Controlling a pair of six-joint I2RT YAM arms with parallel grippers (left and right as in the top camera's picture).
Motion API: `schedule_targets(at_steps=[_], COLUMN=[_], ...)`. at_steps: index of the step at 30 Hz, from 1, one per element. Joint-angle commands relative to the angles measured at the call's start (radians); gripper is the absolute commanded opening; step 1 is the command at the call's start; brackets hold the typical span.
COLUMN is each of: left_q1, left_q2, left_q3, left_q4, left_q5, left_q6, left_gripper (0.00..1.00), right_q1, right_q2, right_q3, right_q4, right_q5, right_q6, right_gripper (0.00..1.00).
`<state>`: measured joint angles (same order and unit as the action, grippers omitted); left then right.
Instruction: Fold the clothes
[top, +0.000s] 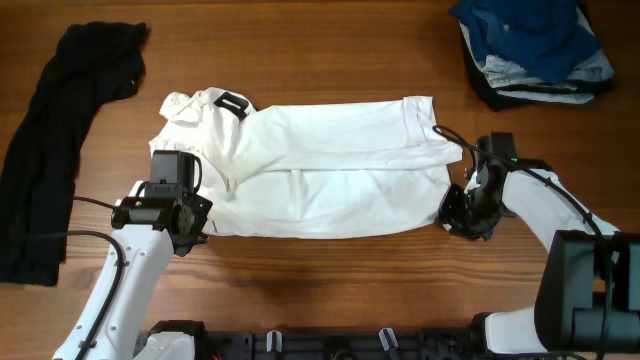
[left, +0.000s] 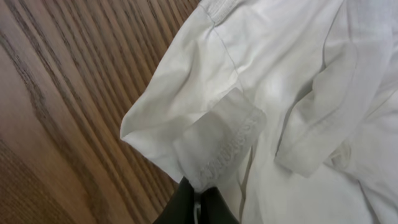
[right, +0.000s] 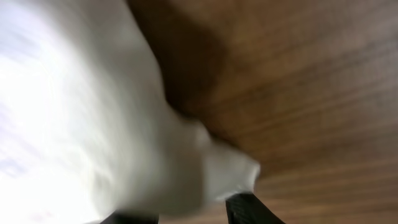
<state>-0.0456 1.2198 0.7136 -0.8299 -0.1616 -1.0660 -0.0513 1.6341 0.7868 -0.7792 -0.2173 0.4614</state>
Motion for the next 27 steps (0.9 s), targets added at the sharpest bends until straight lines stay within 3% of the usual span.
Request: schedule_targets(at_steps=[1,2,4,6,9,11,16,19,21,24,27], left_q1=[0.005,0.005,0.005,0.005,0.005,0.005,0.005,0.005,0.005,0.005,0.004], left_q2=[-0.008,-0.008,-0.008,-0.008,-0.01,-0.017,-0.066,-0.071,-0.052,0.021,0.142], left_q3=[0.013,0.013,0.013,0.013,0.016,0.057,0.22,0.224,0.224,0.223,0.224], left_q4=[0.0,0.0,0.0,0.004,0.008,-0.001,-0.18,-0.129,-0.001,0.176,0.26], left_q5=[-0.037,-0.042,-0.053,-0.058,-0.076,-0.075,-0.075,-0.076,-0.076,-0.075,-0.071], left_q6=[0.016,0.016,0.016,0.016,0.017,0.101,0.148,0.148,0.231,0.277,0.277], left_gripper=[0.04,0.04,0.04,0.04,0.04,0.04,0.04,0.04,0.04,0.04,0.04], right_q1=[-0.01,-0.025,-0.076,-0.145,-0.22,-0.247,-0.246,-0.246,-0.232,-0.177,-0.109], right_q2=[0.113,0.113,0.113,0.11,0.079,0.026,-0.124,-0.135,-0.126,-0.082,-0.001], right_q3=[-0.04,-0.035,-0.031,-0.031,0.023,0.116,0.299,0.351,0.354,0.354,0.354], right_q4=[0.08,0.07,0.042,0.031,-0.029,-0.123,-0.325,-0.267,-0.133,0.037,0.136], right_q5=[0.117,0.148,0.208,0.214,0.21,0.137,0.08,0.036,-0.011,-0.032,-0.031], right_q6=[-0.007,-0.018,-0.056,-0.082,-0.124,-0.173,-0.25,-0.279,-0.298,-0.304,-0.308], right_gripper=[0.35,0.34,0.22,0.04,0.04,0.04,0.04,0.04,0.04,0.04,0.04])
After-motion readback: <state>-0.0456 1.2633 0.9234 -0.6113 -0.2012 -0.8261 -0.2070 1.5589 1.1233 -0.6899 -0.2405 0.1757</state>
